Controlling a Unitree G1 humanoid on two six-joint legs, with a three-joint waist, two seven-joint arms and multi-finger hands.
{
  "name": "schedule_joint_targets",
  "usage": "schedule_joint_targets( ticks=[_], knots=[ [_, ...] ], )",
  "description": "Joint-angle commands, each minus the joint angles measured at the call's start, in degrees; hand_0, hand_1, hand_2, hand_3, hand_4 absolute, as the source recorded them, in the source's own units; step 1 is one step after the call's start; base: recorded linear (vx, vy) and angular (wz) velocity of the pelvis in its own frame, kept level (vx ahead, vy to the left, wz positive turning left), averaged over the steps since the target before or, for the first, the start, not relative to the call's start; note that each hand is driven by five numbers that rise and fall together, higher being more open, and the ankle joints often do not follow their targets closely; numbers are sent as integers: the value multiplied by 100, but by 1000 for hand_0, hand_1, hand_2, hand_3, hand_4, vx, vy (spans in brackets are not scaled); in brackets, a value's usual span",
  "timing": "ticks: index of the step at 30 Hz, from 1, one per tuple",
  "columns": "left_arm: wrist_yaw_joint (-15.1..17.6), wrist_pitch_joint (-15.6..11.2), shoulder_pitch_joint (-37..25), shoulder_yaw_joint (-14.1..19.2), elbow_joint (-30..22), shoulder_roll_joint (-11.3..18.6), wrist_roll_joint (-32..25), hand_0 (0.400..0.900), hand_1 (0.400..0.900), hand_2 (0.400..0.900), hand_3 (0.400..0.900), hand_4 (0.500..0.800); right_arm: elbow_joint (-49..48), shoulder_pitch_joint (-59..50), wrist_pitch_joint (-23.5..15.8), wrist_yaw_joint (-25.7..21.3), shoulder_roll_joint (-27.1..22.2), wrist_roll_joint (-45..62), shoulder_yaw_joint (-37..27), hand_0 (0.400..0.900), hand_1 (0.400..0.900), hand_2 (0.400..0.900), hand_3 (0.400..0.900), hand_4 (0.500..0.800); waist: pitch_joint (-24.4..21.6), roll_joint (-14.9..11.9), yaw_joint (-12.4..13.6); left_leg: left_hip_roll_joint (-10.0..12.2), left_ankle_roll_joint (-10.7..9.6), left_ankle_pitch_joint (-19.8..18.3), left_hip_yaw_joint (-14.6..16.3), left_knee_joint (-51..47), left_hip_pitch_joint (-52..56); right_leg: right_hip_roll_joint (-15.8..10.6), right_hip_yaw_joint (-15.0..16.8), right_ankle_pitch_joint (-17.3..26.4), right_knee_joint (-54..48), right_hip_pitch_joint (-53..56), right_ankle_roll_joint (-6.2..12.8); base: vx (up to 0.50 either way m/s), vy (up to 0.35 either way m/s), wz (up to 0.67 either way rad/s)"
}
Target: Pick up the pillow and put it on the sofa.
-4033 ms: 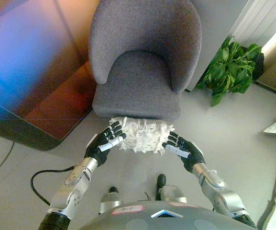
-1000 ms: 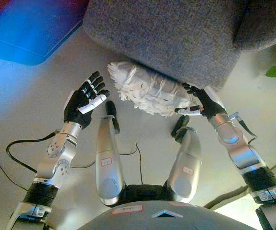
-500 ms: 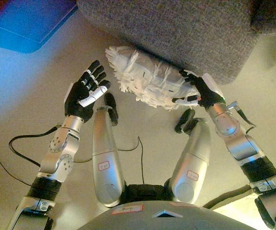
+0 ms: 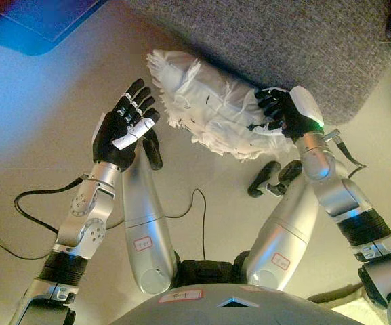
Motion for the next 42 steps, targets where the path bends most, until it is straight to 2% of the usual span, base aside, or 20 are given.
schedule_joint_targets(
  ticks=[1,7,18,19,20,27,33,42],
  knots=[
    [-279,-332,-48,-35,-689,-38,-76,900,900,900,900,800,779,-587,269,-299,73,-531,-262,900,900,900,900,800,-18,237,253,322,-61,-1256,-227,935,165,68,306,322,120,-596,-103,63,-23,19],
    [-343,-191,-18,-81,-755,-31,-91,900,900,900,900,800,1254,-939,445,-13,236,-760,-114,900,900,900,900,800,-18,275,391,299,-105,-1449,-451,1402,-51,3,529,128,684,-852,-134,53,-23,17],
    [-446,67,172,-92,-865,-69,57,900,900,900,900,800,1236,-971,817,447,483,-700,-33,900,900,900,900,800,-18,287,506,256,-128,-1569,-685,1875,-206,-127,685,64,1183,-987,-160,44,-19,7],
    [-478,73,190,-99,-861,-62,82,900,900,900,900,800,1233,-961,815,442,518,-708,-28,661,661,661,661,656,-18,289,513,263,-124,-1571,-698,1909,-211,-136,696,65,1221,-991,-159,35,-25,2],
    [-467,92,194,-115,-863,-67,84,900,900,900,900,800,1238,-963,862,490,559,-747,-24,400,400,400,400,500,-18,289,515,272,-126,-1572,-709,1927,-212,-144,704,70,1231,-992,-160,39,-17,1],
    [-363,182,285,-164,-889,-113,143,900,900,900,900,800,1039,-804,963,515,676,-606,-2,400,400,400,400,500,-18,290,505,334,-117,-1527,-744,1979,-118,-207,707,122,1242,-858,-163,44,-3,-3],
    [-371,221,393,-176,-820,-130,139,900,900,900,900,800,888,-593,760,394,705,-516,-73,400,400,400,400,500,-18,274,488,389,-87,-1422,-718,1861,36,-258,651,252,1052,-685,-150,54,-7,-2],
    [-108,406,537,-108,-749,-159,98,900,900,900,900,800,481,-295,487,229,702,-306,-224,400,400,400,400,500,-18,232,468,450,-17,-1238,-587,1557,420,-240,467,427,681,-284,-136,57,-12,-4]
  ],
)
